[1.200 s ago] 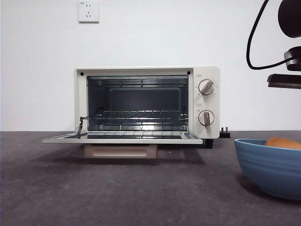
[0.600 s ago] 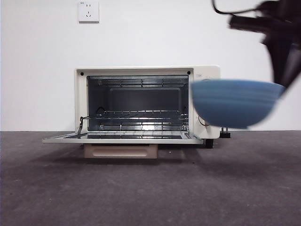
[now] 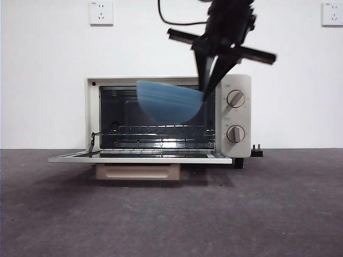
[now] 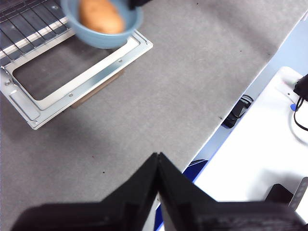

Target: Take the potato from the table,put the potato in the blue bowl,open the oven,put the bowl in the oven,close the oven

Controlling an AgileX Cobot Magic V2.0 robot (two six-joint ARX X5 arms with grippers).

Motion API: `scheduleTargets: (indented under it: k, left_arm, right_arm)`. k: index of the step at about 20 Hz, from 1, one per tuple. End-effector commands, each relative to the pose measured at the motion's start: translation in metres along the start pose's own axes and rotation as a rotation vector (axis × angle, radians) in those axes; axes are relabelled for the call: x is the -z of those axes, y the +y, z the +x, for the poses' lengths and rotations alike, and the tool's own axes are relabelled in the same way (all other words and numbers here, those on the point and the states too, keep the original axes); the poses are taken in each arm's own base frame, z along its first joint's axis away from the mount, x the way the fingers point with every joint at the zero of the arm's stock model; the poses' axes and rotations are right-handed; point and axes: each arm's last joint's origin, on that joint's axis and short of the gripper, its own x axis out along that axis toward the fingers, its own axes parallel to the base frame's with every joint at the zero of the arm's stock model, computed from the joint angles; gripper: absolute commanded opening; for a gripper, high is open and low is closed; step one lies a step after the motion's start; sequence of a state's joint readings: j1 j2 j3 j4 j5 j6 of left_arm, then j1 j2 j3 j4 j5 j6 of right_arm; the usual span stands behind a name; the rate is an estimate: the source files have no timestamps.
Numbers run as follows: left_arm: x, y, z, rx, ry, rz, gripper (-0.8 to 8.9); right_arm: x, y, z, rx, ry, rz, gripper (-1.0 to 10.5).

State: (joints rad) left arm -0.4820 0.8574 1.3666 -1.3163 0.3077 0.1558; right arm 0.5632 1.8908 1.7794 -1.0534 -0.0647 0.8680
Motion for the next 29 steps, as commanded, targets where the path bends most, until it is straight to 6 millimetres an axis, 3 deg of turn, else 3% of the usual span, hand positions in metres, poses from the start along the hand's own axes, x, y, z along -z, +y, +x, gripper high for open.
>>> scheduleTargets:
  k: [1,6,17,23,29]
  left_arm:
    - [0.001,0.0,0.0,0.003,0.0,-0.002,-0.06]
    - [0.001,0.0,0.0,0.003,0.0,-0.002,-0.06]
    - [0.001,0.0,0.0,0.003,-0.001,-0.002,-0.06]
    - [0.002,-0.001,-0.001,0.003,-0.003,-0.005,-0.06]
    - [0.003,-0.001,-0.003,0.002,-0.01,-0.022,-0.06]
  right_arm:
    - [-0.007,0.011,0.009,0.0,-0.003,0.082,-0.1]
    - [-0.021,0.026,0.023,-0.006,-0.012,0.21,-0.1]
    - [-0.026,0.027,0.025,0.021,-0.138,0.5,-0.1]
    - [-0.028,0.025,0.026,0.044,-0.196,0.57,-0.1]
    - [-0.033,0.031,0.044,-0.007,-0.195,0.629,-0.1]
